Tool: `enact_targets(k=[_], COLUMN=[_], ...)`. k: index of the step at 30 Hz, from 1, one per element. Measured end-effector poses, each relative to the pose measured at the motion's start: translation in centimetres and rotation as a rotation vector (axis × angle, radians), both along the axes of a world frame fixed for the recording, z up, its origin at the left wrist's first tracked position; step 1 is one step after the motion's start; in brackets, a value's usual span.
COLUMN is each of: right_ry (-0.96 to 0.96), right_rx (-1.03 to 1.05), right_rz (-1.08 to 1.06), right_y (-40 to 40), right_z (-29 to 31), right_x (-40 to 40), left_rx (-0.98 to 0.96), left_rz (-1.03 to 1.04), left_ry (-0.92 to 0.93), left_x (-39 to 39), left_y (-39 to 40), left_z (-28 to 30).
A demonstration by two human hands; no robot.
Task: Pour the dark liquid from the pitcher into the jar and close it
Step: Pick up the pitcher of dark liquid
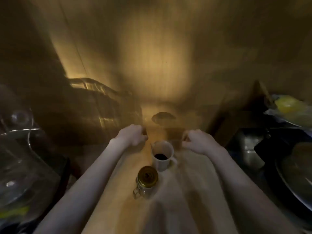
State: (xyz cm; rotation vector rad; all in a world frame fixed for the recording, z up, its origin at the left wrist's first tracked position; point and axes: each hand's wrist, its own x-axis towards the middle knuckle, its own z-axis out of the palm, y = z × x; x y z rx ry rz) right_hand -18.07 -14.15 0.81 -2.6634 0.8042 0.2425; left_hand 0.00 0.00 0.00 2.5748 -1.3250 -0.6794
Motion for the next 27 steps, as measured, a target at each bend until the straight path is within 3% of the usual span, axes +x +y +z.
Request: enact_targets(k=[3, 7, 11, 17, 27], right_ry=[0.050, 0.105, -0.044, -0.247, -0.376], right_rx=[-0.064, 0.059, 0.208, 0.216, 0.163], right_rz=[-0.081, -0.173, -0.233, -0.398, -0.404], right_y=[0.7, 1.7, 3.0, 4.9, 4.2], right_z=[-4.2, -10.2, -13.8, -15.8, -14.2], right_x=[-0.4, -0.5, -0.4, -0.1, -0.8], left_rx=[0.015, 0.040, 0.006, -0.226, -0.334], left_rz=[0.057, 0.136, 0.247, 0.383, 0.307], left_ry=[0.121, 0.262, 0.403, 0.836, 0.887], left_x=[-0.2, -1.1, -1.7, -2.5, -3.9], left_y=[0.6, 0.8, 0.6, -0.2, -0.9], left_z=[-3.6, -7.9, -10.4, -11.5, -7.8])
